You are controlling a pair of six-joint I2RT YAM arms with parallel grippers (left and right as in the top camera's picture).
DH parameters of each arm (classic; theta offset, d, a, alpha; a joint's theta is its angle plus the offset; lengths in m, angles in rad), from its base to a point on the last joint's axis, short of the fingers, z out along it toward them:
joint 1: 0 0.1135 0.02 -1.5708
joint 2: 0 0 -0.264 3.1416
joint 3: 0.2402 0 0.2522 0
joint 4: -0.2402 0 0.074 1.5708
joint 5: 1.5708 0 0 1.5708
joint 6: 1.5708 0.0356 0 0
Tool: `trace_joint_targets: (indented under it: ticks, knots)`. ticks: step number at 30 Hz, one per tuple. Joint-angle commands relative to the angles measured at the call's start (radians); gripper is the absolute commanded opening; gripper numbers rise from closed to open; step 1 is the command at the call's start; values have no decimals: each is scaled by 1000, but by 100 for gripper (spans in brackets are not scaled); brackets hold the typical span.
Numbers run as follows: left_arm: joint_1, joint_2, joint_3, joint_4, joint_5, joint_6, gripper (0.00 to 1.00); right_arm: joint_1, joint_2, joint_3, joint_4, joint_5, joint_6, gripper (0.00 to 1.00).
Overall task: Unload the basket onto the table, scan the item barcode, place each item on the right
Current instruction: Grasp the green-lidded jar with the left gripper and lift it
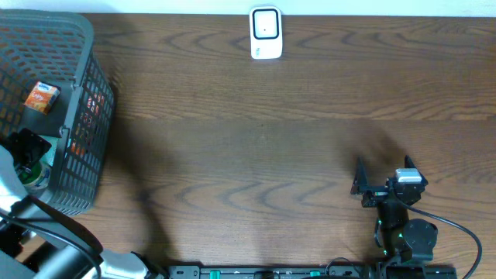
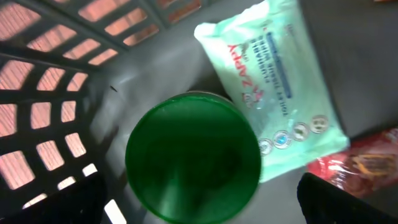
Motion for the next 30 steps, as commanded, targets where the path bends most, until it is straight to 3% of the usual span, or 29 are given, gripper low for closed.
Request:
trace_joint_targets:
  ticks: [1,30]
  knots:
    - [26,67,-2,1,5,6,98,10,-2,-1,-4,2,7,99]
    - [63,190,-2,84,20,29,100,10,-2,-1,-4,2,7,99]
